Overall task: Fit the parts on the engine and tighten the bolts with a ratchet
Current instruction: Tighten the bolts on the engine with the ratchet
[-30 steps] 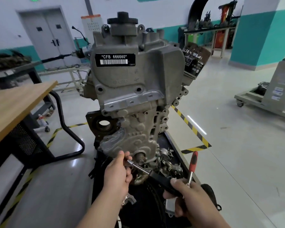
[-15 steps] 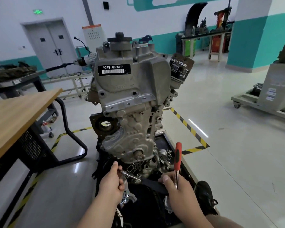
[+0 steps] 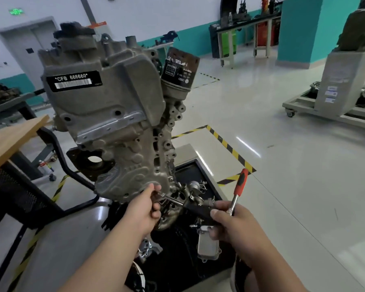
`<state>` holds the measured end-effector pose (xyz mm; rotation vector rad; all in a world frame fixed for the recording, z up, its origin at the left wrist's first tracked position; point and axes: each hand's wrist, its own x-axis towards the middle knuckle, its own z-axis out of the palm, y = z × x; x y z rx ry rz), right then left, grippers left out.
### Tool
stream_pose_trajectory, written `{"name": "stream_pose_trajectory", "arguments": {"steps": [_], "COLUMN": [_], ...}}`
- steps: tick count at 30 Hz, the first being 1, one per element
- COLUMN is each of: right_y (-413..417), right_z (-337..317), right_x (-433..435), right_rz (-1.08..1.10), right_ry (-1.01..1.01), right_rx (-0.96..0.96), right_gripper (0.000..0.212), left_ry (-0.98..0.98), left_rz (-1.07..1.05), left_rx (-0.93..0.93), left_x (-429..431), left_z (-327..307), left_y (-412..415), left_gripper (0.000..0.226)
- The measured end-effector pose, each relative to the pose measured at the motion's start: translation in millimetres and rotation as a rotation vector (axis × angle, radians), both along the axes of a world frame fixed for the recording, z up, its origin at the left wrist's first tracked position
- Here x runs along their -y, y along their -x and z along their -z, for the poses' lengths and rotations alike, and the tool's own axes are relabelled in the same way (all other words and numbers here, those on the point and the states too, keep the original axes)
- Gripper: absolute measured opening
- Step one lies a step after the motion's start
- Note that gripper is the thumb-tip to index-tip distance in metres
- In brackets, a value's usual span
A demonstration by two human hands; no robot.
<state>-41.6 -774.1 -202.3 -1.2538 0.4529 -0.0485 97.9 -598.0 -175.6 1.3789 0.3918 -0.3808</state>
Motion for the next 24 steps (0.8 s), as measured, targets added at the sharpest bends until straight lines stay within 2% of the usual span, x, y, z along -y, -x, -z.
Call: {"name": "stream_pose_trajectory", "arguments": {"steps": [4,9,13,16,20,24], "right_y": [0,-5,-10,-12,-13,-14], "right_z": [-5,-6,-5,-6,-5,-4], "right_x": [16,17,14,9,3,5], "right_rz": [0.029,0.025,0.016,0.022,0.051,0.126], "right_ry": [0.093,-0.008,-0.069,-0.073,-0.038,0.029], "right_rx": [-0.001,-0.083,-0.07,-0.053,-0.058,-0.032], "right_gripper": [0.018,0.034,0.035,0.03,0.013,0.006], "left_ry": [-0.022,-0.052,-0.065,-0.072,-0.061,-0.061], "left_rz": [0.026,0.032,0.021,0.025,0.034,-0.012], "left_rx": [0.012,0.031,0.024,0.015,-0.017,0.061], "left_x": [22,40,45,45,46,55], "left_z": [3,10,12,10,3,-15], "left_y": [-7,-19,-30,-37,-44,-56], "left_gripper": [0.03,0.032,0.033,0.034,0.033,0.031]}}
